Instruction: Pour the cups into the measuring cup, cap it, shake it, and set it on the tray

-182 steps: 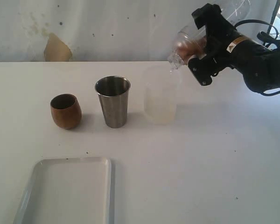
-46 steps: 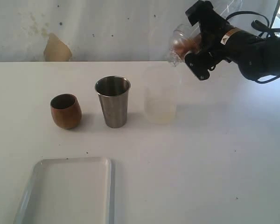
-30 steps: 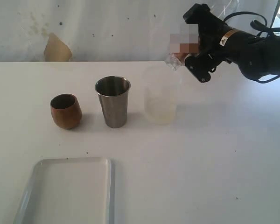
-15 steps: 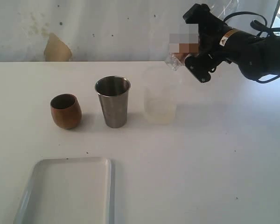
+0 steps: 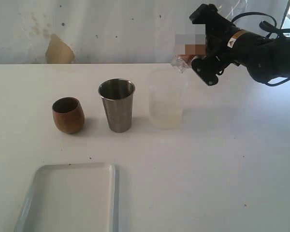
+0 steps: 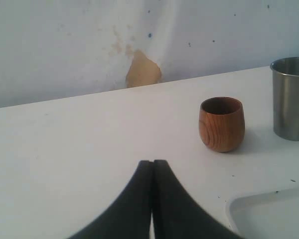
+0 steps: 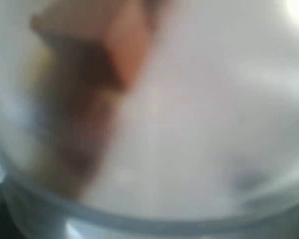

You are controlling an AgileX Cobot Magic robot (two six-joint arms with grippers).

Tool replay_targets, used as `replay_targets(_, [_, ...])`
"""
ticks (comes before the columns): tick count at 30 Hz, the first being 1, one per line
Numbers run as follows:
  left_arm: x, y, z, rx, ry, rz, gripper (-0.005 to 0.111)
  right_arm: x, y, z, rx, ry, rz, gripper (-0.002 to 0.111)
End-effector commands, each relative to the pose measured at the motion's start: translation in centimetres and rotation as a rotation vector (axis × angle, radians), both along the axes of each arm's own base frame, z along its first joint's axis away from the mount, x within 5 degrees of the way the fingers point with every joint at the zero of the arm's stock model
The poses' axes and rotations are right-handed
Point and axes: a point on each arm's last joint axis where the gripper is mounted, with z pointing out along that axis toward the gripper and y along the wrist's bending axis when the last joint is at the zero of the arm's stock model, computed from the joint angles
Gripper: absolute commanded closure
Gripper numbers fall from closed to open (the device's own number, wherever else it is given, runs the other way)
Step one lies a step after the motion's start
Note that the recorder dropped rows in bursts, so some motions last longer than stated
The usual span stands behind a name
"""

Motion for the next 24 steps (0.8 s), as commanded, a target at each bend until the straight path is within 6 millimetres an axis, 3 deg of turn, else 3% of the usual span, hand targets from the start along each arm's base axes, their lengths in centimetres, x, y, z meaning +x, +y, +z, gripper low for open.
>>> replay_targets(1, [-0.01,0.01,-0.07,0.003,-0.007,0.000,0.107,-0.05,-0.07,1.15,-0.006,-0.054,0.003,0.108])
replay_targets(24, [-0.01,0.01,-0.07,0.003,-0.007,0.000,0.107,-0.02,-0.19,1.18,0.046,-0.050,-0.017,0.108])
